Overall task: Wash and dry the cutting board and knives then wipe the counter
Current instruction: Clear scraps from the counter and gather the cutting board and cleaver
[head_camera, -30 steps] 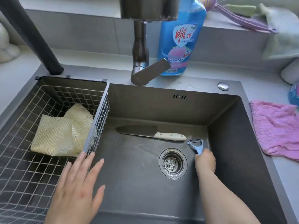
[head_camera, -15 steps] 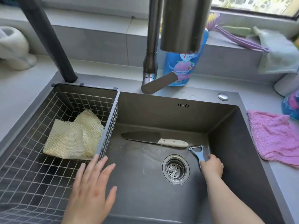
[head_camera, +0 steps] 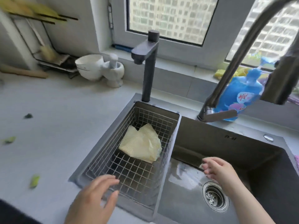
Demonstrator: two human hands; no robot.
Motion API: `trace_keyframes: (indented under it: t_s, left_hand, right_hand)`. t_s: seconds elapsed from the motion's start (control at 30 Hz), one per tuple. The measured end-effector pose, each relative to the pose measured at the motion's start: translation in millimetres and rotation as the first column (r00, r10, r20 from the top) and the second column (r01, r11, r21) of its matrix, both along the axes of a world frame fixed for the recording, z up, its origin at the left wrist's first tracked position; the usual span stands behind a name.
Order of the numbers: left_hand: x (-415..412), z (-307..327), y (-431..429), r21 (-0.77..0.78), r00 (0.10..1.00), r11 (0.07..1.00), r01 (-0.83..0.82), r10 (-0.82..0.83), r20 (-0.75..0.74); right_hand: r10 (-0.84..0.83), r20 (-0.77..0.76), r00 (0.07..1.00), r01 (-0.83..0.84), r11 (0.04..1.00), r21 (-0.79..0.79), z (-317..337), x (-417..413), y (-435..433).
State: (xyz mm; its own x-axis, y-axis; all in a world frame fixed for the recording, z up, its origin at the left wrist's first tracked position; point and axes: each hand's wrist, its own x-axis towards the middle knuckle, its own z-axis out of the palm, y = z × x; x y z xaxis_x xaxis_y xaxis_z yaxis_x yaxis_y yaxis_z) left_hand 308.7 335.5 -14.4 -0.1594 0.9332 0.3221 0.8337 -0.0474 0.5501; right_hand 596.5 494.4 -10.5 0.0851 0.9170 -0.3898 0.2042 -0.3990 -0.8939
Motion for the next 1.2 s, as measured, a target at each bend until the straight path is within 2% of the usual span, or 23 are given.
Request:
trace_keyframes:
  t_s: [0.1, 0.23, 0.37, 0.5, 0.6, 0.67, 0.77, 0.83, 0.97, 1.07, 1.2]
  left_hand:
    - [-46, 17, -40, 0.075, 0.993, 0.991, -0.109, 0.105, 0.051]
    - [-109, 20, -102, 0.121, 0.954, 0.949, -0.29, 0.276, 0.119]
    - [-171, 25, -163, 0.2, 0.885, 0.864, -0.462, 0.463, 0.047]
    - [-216, 20, -221, 0.266, 0.789, 0.759, -0.594, 0.614, 0.008]
    - [-242, 9, -263, 0.254, 0.699, 0.669, -0.699, 0.714, 0.043]
    - [-258, -2, -282, 0.285, 0.666, 0.642, -0.712, 0.745, -0.013]
    - [-277, -16, -302, 0.299, 0.582, 0.584, -0.755, 0.806, -0.104]
    - [-286, -21, -310, 0.27, 0.529, 0.551, -0.79, 0.834, -0.153]
    - [-300, -19, -323, 0.173, 0.494, 0.53, -0.83, 0.843, -0.211]
    - [-304, -21, -330, 0.088, 0.536, 0.564, -0.821, 0.815, -0.22]
    - [-306, -22, -333, 0.004, 0.576, 0.593, -0.805, 0.783, -0.235]
  right_hand:
    - [0.16, -0.047, 0.986, -0.16, 0.987, 0.013, 27, -70, -20]
    - [0.383, -0.083, 0.92, -0.382, 0.924, 0.034, 57, -173, -55]
    - [0.588, -0.096, 0.803, -0.583, 0.809, 0.077, 70, -277, -106]
    - [0.757, -0.007, 0.654, -0.752, 0.65, 0.111, 65, -367, -160]
    - [0.877, 0.078, 0.475, -0.88, 0.47, 0.073, 52, -430, -205]
    - [0.928, 0.16, 0.335, -0.942, 0.328, 0.07, 48, -468, -235]
    - [0.927, 0.35, 0.137, -0.99, 0.114, 0.086, 42, -513, -280]
    - [0.909, 0.413, 0.062, -0.997, 0.038, 0.065, 37, -534, -308]
    - [0.801, 0.596, -0.058, -0.998, -0.065, -0.01, 23, -559, -345]
    - [0.702, 0.703, -0.117, -0.992, -0.109, -0.057, 19, -570, -353]
    - [0.642, 0.748, -0.168, -0.985, -0.131, -0.109, 22, -577, -352]
